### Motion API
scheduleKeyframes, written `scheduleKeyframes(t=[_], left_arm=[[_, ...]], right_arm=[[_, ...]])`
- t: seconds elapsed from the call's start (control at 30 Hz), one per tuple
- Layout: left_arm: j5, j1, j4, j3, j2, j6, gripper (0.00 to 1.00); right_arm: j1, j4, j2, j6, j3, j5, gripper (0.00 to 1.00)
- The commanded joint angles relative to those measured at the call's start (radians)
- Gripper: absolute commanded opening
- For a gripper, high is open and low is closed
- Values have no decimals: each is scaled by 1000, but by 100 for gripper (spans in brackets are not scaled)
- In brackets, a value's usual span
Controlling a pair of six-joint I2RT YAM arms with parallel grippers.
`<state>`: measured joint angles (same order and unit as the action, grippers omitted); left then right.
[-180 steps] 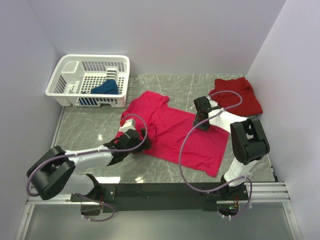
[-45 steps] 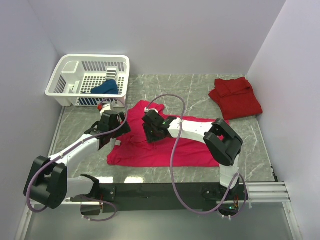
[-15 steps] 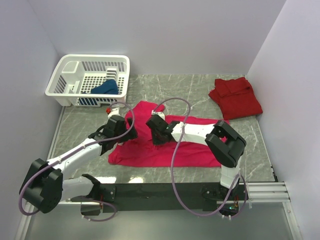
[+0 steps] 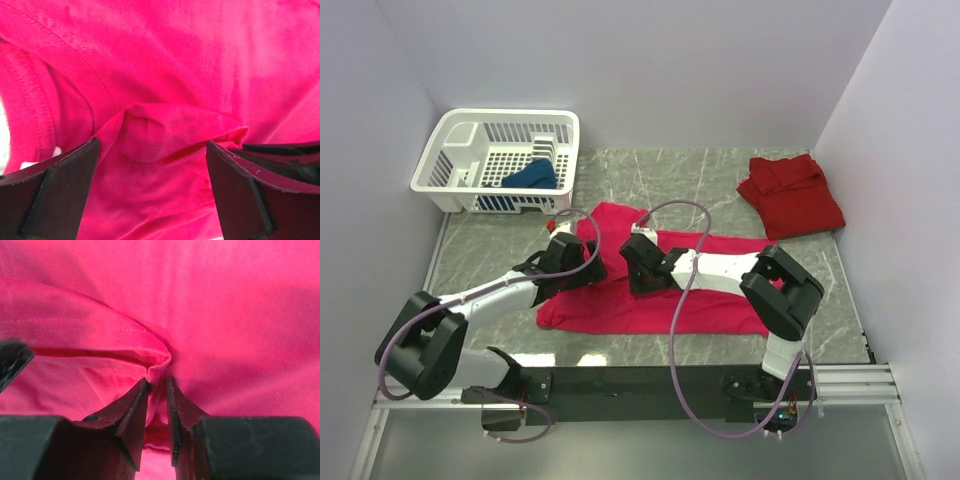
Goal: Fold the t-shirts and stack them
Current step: Fold the tshirt
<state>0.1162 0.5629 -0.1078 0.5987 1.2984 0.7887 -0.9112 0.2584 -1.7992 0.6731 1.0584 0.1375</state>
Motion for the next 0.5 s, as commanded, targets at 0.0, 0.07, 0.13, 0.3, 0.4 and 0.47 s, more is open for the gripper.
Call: scheduleKeyframes(t=[0.0, 0.07, 0.13, 0.3, 0.4, 0.47], left_arm=[[-29, 6, 85, 9, 30, 21, 93], [-33, 9, 92, 12, 51, 20, 91], [-33, 14, 92, 26, 70, 20, 88], [-35, 35, 100, 42, 75, 27, 77], [-44, 42, 97, 53, 90, 27, 70], [-49, 49, 85, 61, 95, 29, 69]], right_arm=[[3, -22, 76, 16, -28, 10, 31], [3, -25, 96, 17, -38, 14, 32], [3, -28, 112, 19, -49, 16, 33], [3, -31, 136, 20, -67, 27, 34], [3, -30, 139, 22, -75, 27, 35], [5, -31, 144, 23, -80, 27, 35]])
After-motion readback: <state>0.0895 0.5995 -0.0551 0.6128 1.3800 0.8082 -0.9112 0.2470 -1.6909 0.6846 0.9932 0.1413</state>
